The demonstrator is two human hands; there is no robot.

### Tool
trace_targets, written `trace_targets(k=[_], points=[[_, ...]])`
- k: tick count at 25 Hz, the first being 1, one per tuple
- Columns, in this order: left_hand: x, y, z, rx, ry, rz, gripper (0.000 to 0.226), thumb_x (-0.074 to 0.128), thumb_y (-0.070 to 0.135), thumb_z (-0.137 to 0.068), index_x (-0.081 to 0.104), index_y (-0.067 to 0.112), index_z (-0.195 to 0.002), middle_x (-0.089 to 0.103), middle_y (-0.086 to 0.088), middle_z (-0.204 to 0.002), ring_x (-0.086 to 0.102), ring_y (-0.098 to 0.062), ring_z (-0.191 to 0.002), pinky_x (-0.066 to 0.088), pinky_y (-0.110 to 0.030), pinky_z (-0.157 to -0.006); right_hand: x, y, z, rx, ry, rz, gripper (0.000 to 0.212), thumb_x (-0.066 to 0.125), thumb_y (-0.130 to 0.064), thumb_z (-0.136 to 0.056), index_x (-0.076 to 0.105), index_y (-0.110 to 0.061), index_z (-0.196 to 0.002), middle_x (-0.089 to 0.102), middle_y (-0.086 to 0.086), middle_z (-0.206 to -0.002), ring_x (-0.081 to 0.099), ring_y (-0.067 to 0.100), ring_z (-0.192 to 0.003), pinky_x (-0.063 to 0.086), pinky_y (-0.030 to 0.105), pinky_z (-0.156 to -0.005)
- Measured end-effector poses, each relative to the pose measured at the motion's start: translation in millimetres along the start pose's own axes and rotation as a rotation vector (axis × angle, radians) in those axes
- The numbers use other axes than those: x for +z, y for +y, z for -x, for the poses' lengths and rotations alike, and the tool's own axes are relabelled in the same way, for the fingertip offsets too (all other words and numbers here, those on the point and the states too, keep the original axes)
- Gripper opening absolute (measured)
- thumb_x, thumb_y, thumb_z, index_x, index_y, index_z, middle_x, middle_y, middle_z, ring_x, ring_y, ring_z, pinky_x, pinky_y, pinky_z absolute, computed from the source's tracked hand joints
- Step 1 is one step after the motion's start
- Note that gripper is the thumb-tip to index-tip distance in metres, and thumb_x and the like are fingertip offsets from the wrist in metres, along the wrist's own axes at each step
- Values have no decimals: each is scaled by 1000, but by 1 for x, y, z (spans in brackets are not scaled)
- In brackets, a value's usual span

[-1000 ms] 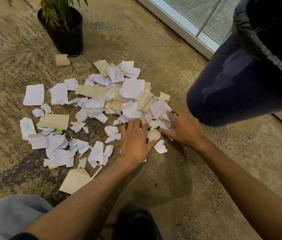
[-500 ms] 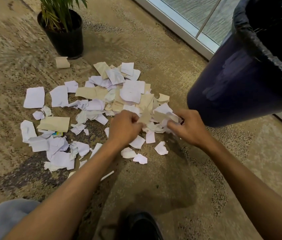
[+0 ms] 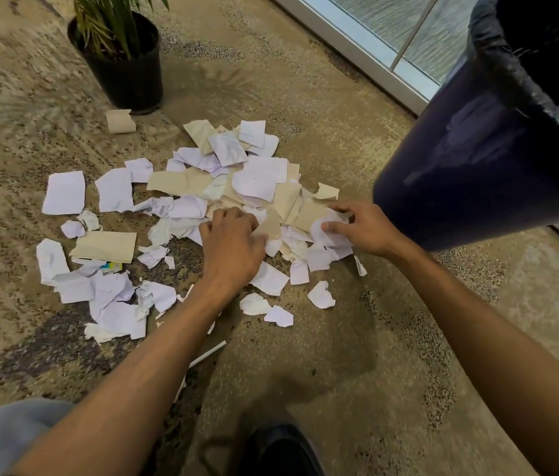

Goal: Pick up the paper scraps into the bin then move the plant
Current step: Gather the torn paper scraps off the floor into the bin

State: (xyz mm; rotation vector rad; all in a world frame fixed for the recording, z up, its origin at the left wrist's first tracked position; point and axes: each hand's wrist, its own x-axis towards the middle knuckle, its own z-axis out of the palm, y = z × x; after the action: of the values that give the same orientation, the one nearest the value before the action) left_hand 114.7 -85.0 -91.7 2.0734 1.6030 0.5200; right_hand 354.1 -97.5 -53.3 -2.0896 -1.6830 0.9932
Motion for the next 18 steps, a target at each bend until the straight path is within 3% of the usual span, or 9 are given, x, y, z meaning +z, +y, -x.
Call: trace_targets(k=[3,6,9,12,14,15,18], points=[[-6,6,-1,-52,30,130,11,65,30,-78,64,20,-79,59,5,-76,53,-21,-81,25,-34,-71,7,3,-2,-19,-9,158,51,69,-31,-89,55,-23,-137,52,0,-133,50,19,-120,44,39,-100],[-17,8,-3,-153,19,314,18,72,21,-73,57,19,-84,59,-1,-69,56,-23,-65,42,-35,-58,11,-1,1,-34,32,166,47,72,-33,-85,61,-20,-129,61,-1,-127,56,18,-114,48,42,-95],[-37,7,-7,-217,-32,434,37,77,13,-73,51,19,-99,61,-1,-76,57,-19,-66,44,-34,-57,10,-7,8,-57,9,152,25,72,-30,-84,70,-18,-106,70,1,-100,64,22,-90,51,44,-79],[-59,-1,-18,-307,-50,579,25,79,11,-74,62,18,-92,65,-4,-80,60,-15,-65,46,-27,-55,2,-21,15,-108,31,-58,6,76,-24,-81,73,-23,-87,71,-2,-83,64,15,-75,49,37,-66],[-67,-10,-23,-358,-21,684,9,75,12,-79,68,9,-83,67,-15,-82,59,-17,-64,45,-27,-55,-6,-32,13,-152,135,-151,8,77,-27,-80,74,-28,-87,71,-9,-79,64,6,-72,48,26,-62],[-68,-13,-24,-384,-9,723,11,72,15,-83,69,4,-84,67,-20,-84,58,-20,-67,43,-30,-57,-9,-38,10,-182,208,-150,8,76,-28,-80,74,-29,-88,71,-13,-78,62,3,-70,46,22,-59],[-61,-20,-26,-403,-9,693,20,59,23,-92,69,6,-95,66,-22,-100,60,-27,-84,45,-38,-70,-6,-49,-9,-244,418,38,12,72,-27,-83,76,-18,-91,69,-7,-79,61,9,-71,47,29,-62]])
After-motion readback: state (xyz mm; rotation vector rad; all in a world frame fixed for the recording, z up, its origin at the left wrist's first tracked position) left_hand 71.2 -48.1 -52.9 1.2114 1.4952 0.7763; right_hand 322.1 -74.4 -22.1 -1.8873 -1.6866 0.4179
